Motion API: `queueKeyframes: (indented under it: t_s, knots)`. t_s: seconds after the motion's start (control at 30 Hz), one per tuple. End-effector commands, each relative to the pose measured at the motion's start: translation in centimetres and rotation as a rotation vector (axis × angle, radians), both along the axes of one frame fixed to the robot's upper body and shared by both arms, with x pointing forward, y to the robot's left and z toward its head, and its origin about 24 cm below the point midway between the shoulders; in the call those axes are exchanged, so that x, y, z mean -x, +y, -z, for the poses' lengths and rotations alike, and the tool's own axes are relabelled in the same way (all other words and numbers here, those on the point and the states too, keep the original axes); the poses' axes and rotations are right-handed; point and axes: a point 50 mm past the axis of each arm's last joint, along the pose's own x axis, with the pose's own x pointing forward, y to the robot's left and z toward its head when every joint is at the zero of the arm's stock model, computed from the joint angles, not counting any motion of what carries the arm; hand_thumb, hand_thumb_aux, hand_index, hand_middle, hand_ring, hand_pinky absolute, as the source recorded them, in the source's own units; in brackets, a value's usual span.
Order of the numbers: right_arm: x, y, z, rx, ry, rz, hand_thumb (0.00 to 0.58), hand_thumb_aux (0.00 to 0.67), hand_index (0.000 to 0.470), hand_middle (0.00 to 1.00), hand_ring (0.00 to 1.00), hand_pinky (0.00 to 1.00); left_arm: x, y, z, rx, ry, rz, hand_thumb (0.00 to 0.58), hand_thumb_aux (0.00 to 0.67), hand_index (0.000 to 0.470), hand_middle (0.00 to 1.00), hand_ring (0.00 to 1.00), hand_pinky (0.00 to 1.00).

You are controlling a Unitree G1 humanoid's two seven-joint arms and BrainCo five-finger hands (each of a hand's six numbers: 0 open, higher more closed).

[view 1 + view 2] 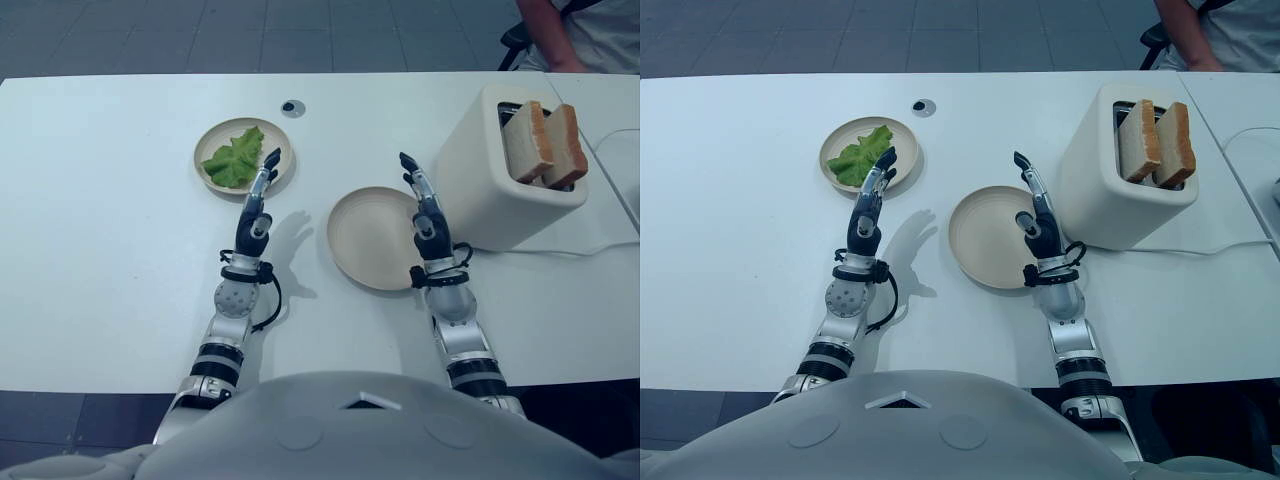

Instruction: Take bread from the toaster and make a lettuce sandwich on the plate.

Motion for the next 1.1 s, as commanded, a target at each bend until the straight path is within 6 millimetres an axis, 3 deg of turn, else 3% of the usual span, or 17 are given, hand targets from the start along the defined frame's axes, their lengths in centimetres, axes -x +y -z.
queueKeyframes:
  t_s: [0.03,0.17,0.23,0.27,0.33,0.4,0.47,0.57,0.9,0.93,0.97,1.0,1.1]
  knots:
    - [-0.4,-0.2,-1.4,0.038,-0.047,-0.025,0.0,0.0,0.0,0.0,0.0,0.0,-0.4,-0.2,0.0,-0.012,0.001,0.007,0.0,0.0,0.0,0.0,0.0,0.0]
    - [-0.8,-0.3,-1.8,0.02,-0.053,-0.032,0.0,0.0,0.0,0.0,0.0,0.0,-0.4,-0.6,-0.2,0.003,-0.011,0.03,0.0,0.0,0.0,0.0,0.0,0.0]
    - [-0.8,-0.8,-3.5,0.03,-0.135,-0.017,0.0,0.0,0.0,0.0,0.0,0.0,-0.4,-0.6,-0.5,0.002,-0.038,0.036,0.0,0.0,0.0,0.0,0.0,0.0]
    - [-0.5,-1.7,-5.7,0.054,-0.24,0.021,0.0,0.0,0.0,0.0,0.0,0.0,-0.4,-0.5,-0.7,-0.003,-0.046,0.032,0.0,0.0,0.0,0.0,0.0,0.0]
    - [0.7,-5.5,-11.3,0.147,-0.48,0.2,0.0,0.0,0.0,0.0,0.0,0.0,-0.5,-0.1,-0.7,-0.013,-0.05,0.023,0.0,0.0,0.0,0.0,0.0,0.0]
    - [2.3,-11.3,-14.8,0.327,-0.562,0.54,0.0,0.0,0.0,0.0,0.0,0.0,-0.7,0.1,-0.6,-0.019,-0.05,0.016,0.0,0.0,0.0,0.0,0.0,0.0]
    - [2.5,-15.3,-14.3,0.521,-0.43,0.773,0.0,0.0,0.0,0.0,0.0,0.0,-0.7,0.0,-0.6,-0.023,-0.051,0.018,0.0,0.0,0.0,0.0,0.0,0.0]
    - [2.0,-17.7,-10.9,0.716,-0.188,0.872,0.0,0.0,0.0,0.0,0.0,0.0,-0.7,-0.3,-0.5,-0.032,-0.051,0.032,0.0,0.0,0.0,0.0,0.0,0.0]
    - [0.7,-17.7,-5.6,0.894,0.114,0.817,0.0,0.0,0.0,0.0,0.0,0.0,-0.4,0.1,-0.5,-0.054,-0.059,0.036,0.0,0.0,0.0,0.0,0.0,0.0]
    - [0.7,-17.7,-5.5,0.895,0.128,0.812,0.1,0.06,0.042,0.06,0.06,0.06,-0.3,0.1,-0.4,-0.054,-0.059,0.036,0.0,0.0,0.0,0.0,0.0,0.0]
    - [0.8,-17.8,-5.5,0.894,0.13,0.813,0.512,0.441,0.31,0.54,0.54,0.54,-0.3,0.1,-0.4,-0.055,-0.058,0.036,0.0,0.0,0.0,0.0,0.0,0.0]
    - [0.8,-17.8,-5.7,0.889,0.121,0.813,0.58,0.67,0.47,1.0,1.0,1.0,-0.2,0.2,-0.4,-0.056,-0.058,0.036,0.0,0.0,0.0,0.0,0.0,0.0]
    - [0.9,-17.3,-7.0,0.862,0.038,0.823,0.58,0.67,0.47,1.0,1.0,1.0,-0.2,0.2,-0.4,-0.057,-0.058,0.034,0.0,0.0,0.0,0.0,0.0,0.0]
